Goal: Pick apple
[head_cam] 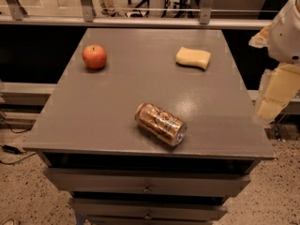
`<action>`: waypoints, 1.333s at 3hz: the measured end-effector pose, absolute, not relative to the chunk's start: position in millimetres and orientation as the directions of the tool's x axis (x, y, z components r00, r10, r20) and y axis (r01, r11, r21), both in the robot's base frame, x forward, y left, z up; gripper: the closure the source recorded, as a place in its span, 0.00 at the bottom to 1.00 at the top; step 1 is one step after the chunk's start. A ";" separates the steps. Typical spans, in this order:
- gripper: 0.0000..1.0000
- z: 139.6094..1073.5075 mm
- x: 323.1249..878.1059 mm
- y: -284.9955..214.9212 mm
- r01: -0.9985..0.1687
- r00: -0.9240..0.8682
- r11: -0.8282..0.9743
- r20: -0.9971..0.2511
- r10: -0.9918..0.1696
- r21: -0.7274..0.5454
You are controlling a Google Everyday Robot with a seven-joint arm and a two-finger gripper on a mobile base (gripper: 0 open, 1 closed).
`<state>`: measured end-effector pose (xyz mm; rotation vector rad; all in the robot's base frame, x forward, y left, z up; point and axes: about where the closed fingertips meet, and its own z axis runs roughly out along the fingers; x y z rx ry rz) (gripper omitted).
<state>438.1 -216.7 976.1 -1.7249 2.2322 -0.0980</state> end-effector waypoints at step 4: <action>0.00 941.0 575.7 -108.5 -0.929 -0.070 0.260 -0.563 -0.823 -0.263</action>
Offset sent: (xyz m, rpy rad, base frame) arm 0.0892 0.0536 -0.0229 0.1921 -0.1027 0.0928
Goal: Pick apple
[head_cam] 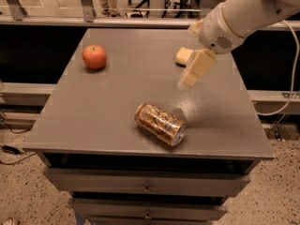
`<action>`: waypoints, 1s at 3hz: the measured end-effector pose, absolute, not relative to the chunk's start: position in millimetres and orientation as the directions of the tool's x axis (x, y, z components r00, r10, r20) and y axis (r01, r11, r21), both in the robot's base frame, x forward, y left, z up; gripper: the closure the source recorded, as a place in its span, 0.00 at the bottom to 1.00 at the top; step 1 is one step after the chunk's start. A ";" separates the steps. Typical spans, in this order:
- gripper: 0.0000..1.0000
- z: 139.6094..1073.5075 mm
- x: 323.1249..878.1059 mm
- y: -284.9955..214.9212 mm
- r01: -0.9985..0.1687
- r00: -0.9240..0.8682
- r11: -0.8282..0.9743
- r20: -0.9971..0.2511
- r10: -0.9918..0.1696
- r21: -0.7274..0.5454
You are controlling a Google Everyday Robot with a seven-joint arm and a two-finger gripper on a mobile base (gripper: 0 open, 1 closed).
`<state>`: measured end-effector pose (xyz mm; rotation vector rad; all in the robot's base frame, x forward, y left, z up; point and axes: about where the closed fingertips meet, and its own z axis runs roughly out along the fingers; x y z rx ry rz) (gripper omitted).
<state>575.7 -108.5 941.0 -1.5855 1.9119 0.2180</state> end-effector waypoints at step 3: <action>0.00 933.2 615.1 -31.2 -0.924 -0.037 0.292 -0.703 -0.710 -0.247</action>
Offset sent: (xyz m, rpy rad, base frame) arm 0.0224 0.0476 -0.0020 0.1003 -0.0138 0.0231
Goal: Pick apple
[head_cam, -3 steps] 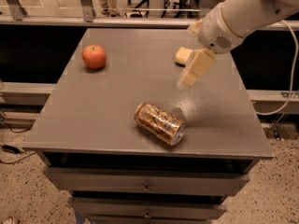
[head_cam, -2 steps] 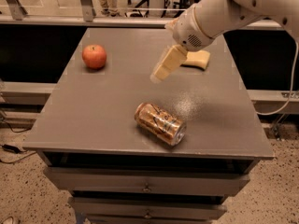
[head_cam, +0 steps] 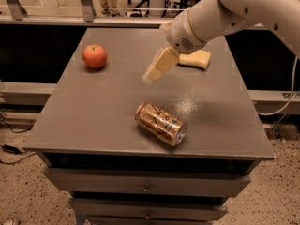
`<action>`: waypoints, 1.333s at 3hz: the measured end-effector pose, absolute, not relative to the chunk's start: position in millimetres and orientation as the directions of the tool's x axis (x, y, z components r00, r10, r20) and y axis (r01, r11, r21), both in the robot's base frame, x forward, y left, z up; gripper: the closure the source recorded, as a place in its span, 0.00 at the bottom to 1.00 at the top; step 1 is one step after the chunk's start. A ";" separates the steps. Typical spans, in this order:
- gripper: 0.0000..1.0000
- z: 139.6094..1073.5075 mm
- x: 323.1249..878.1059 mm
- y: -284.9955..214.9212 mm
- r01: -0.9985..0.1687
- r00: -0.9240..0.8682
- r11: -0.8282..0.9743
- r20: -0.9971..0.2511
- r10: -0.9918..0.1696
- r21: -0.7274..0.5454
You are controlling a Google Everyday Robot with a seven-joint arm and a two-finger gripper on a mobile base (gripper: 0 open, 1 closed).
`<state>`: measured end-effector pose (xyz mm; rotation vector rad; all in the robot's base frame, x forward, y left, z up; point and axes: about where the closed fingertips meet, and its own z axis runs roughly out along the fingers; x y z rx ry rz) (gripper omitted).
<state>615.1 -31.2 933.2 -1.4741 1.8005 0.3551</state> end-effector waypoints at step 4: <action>0.00 862.9 724.2 136.2 -0.934 -0.022 0.327 -0.892 -0.451 -0.142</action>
Offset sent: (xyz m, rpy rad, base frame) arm 0.1015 0.1585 -0.0554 0.3224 -0.0227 0.0579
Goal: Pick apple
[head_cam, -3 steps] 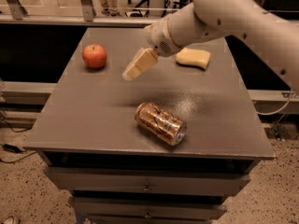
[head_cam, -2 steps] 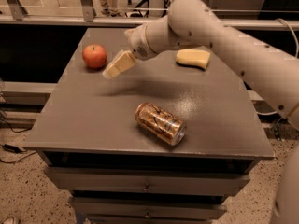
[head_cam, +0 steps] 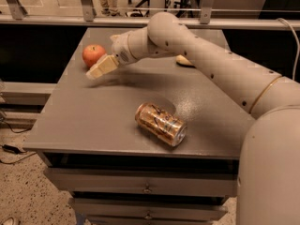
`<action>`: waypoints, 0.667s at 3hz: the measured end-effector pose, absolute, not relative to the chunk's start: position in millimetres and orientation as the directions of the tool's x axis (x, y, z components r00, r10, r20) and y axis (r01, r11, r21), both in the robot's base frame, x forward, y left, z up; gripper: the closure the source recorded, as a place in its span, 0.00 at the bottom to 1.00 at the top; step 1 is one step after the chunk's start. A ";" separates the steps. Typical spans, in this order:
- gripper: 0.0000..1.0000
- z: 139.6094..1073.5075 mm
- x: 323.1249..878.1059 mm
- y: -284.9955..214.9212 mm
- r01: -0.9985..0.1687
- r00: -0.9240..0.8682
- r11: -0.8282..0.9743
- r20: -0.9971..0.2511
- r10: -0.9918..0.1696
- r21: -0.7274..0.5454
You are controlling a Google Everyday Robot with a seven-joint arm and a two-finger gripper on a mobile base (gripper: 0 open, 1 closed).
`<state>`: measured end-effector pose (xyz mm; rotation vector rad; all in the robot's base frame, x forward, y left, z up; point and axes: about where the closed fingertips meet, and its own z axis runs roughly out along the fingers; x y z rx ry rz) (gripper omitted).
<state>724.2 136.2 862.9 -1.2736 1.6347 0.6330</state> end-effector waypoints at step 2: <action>0.50 858.1 748.2 160.9 -0.921 -0.044 0.374 -0.926 -0.374 -0.107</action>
Offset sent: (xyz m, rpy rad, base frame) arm 0.0329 0.0245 -0.0026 0.1154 0.0047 -0.0667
